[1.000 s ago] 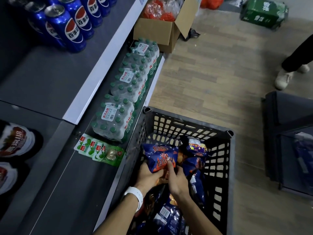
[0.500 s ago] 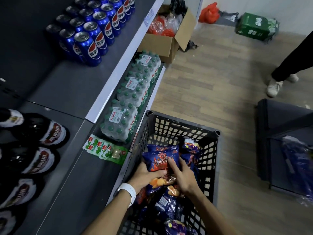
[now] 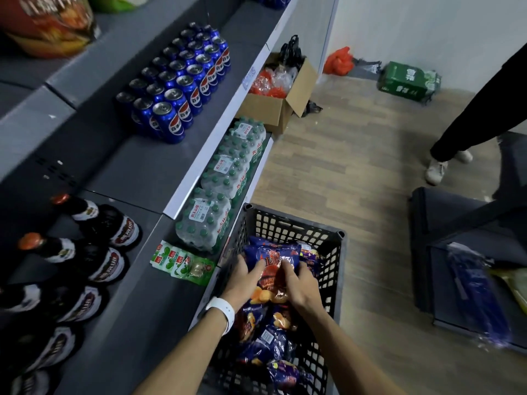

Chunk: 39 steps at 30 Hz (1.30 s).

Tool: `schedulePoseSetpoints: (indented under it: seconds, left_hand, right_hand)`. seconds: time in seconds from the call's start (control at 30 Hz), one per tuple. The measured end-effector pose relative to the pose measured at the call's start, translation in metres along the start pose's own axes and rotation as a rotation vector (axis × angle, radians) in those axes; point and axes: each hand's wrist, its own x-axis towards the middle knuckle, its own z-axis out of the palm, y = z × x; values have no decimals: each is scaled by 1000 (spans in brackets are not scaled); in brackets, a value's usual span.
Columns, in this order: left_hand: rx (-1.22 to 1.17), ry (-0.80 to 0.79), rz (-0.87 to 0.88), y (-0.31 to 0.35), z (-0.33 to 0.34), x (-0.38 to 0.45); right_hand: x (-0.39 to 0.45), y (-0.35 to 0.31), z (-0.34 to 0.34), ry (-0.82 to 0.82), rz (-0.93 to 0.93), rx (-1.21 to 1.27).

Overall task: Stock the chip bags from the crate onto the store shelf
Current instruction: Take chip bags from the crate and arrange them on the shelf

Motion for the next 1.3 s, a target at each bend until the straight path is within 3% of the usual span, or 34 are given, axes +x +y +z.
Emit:
schedulePoseSetpoints:
  seconds: [0.13,0.3,0.7,0.97,1.3]
  left_hand:
    - [72,80,134,27,-7,-17]
    - [106,137,179,61,-18,-40]
    - [84,294,260,149,-71,-123]
    - [45,399,354,170,-138,-190]
    - [-17,699,494,146,-245,-280]
  right_hand:
    - [-16,-29,-17,23,-34,-56]
    - [-35,-63,-33,90,-124,-88]
    - [-109,-174,-54,41,-409,-195]
    - [-166,-238,-30,73,-589,-208]
    - [-269,-300,44,20,-773,-215]
